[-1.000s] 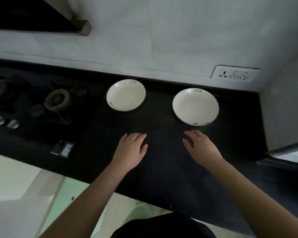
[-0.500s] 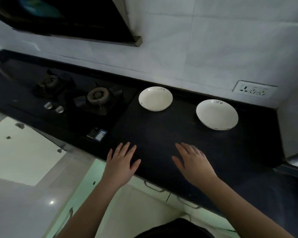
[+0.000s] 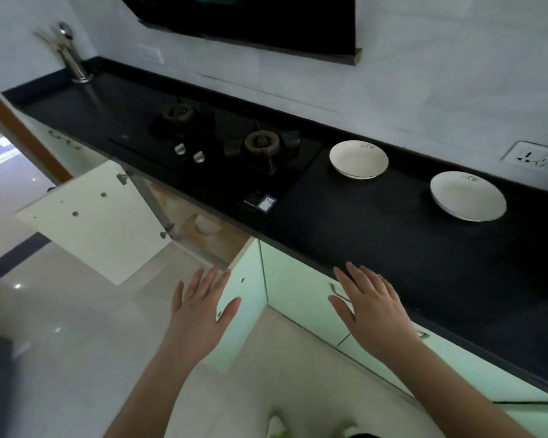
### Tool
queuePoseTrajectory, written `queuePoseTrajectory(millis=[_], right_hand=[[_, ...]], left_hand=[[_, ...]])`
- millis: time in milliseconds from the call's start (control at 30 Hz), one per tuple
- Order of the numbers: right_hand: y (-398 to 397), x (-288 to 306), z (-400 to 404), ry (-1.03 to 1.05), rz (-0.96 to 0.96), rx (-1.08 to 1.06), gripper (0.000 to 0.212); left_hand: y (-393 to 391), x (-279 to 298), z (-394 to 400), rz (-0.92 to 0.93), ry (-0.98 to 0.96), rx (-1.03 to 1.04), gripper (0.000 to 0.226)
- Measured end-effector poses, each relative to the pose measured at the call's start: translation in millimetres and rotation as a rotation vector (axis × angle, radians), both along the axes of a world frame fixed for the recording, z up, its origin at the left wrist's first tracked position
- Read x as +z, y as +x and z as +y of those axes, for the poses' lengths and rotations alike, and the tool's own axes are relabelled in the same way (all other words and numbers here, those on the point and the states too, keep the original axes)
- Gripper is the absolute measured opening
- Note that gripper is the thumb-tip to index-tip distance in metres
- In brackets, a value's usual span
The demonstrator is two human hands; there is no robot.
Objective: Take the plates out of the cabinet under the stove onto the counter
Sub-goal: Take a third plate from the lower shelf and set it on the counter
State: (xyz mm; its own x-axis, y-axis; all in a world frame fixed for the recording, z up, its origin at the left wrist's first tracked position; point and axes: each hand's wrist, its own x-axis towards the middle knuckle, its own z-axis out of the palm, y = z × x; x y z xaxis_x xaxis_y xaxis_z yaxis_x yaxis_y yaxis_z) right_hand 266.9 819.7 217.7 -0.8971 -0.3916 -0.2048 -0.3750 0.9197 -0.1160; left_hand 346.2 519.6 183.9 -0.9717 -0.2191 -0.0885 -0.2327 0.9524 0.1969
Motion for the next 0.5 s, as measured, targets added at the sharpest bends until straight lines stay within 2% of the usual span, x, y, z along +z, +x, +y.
queuePoseTrajectory(millis=[133,300,400,500], right_hand=[[26.4,12.2,-16.3,0.01,0.058,0.043,0.068],[84.0,15.8,-32.5,0.015,0.046,0.168,0.076],[115.7,13.8,-26.5,-0.002,0.046,0.1,0.074],[147.4,9.4,-19.2,-0.043,0.032,0.044,0.068]], left_hand=[[37.1,27.6,-26.8,0.11,0.012,0.135,0.074],[98.5,50.2,-12.4,0.094,-0.035,0.136,0.073],[139.4,53.7,6.5,0.086,0.035,0.17,0.075],[169.9,57.9,15.2,0.043,-0.004,0.112,0.074]])
